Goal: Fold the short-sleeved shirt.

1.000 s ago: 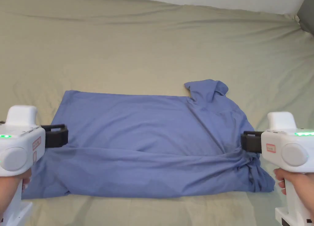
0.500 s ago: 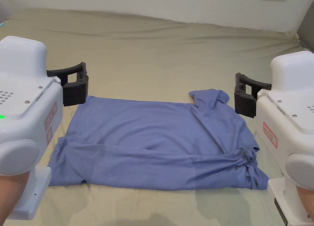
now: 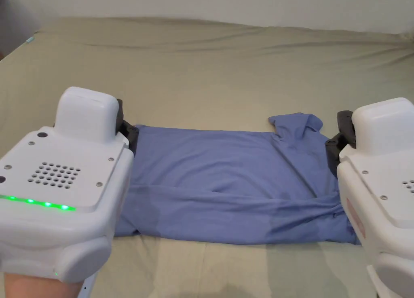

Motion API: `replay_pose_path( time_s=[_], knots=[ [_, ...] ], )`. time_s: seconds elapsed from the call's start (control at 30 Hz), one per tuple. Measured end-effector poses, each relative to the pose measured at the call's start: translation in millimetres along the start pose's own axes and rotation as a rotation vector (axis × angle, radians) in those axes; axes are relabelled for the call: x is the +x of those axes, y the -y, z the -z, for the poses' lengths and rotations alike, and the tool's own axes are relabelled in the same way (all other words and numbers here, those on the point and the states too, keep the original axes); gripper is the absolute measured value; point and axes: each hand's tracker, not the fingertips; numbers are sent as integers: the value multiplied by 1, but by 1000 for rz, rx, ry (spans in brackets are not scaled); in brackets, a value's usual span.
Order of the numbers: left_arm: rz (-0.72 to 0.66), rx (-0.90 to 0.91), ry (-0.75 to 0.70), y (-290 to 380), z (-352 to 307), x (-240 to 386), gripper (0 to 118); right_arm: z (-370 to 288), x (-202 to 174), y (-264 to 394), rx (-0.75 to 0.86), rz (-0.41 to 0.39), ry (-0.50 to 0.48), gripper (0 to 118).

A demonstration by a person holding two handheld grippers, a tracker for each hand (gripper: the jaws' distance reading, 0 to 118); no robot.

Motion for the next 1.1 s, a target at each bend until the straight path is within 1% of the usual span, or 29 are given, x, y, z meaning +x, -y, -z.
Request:
replay_pose_path(
  time_s=[0.13,0.17,0.23,0.27,0.3,0.33,0.37,0.4,0.43,0.57,0.63,0.7,0.77,0.8,0.83,0.87,0.9,0.93,0.97,1.0,1.03,1.07,1.1],
  knots=[
    [102,-94,-25,39,20,-1,0,1,2,8,-11,-12,4,2],
    [120,-160,-21,55,30,-3,0,2,2,12,-16,-16,11,2],
    [91,-284,20,87,47,-10,0,8,4,20,-46,-20,16,2],
    [51,-346,31,104,56,-15,6,10,6,24,-60,-13,5,2],
    [4,-411,38,119,65,-21,27,7,5,27,-67,-7,-1,2],
    [-33,-478,44,132,74,-27,58,8,5,29,-72,-8,1,2],
    [-74,-545,49,145,81,-33,99,9,5,31,-82,-15,2,2],
    [-101,-617,42,159,92,-38,116,11,6,33,-90,-23,3,2],
    [-122,-675,38,172,101,-43,118,10,7,35,-95,-23,4,2],
    [-264,-760,-36,209,133,-65,116,16,14,42,-131,-9,7,2],
    [-316,-790,-28,221,143,-68,116,21,16,46,-146,-7,8,2],
    [-326,-854,-47,235,157,-64,114,28,17,52,-167,-3,3,2],
    [-305,-895,-1,247,162,-57,106,35,18,58,-199,-4,2,2],
    [-291,-822,-48,243,157,-56,106,37,18,61,-209,-7,5,2],
    [-270,-827,-33,238,156,-53,104,39,20,64,-222,-8,5,2],
    [-229,-829,-1,234,156,-49,94,41,23,68,-238,0,2,2],
    [-200,-811,30,230,152,-45,80,45,26,71,-258,14,-4,2],
    [-166,-799,73,224,151,-40,61,48,30,73,-277,32,-6,3],
    [-119,-788,113,217,150,-33,23,50,33,75,-300,49,-2,3],
    [-81,-768,130,213,150,-26,6,54,36,78,-342,52,-10,3],
    [-62,-740,139,209,147,-20,6,61,41,83,-371,55,-23,7],
    [-64,-754,121,208,148,-20,6,68,48,91,-385,81,-26,30],
    [-77,-750,114,205,148,-22,6,73,54,97,-421,124,-47,63]
  ],
)
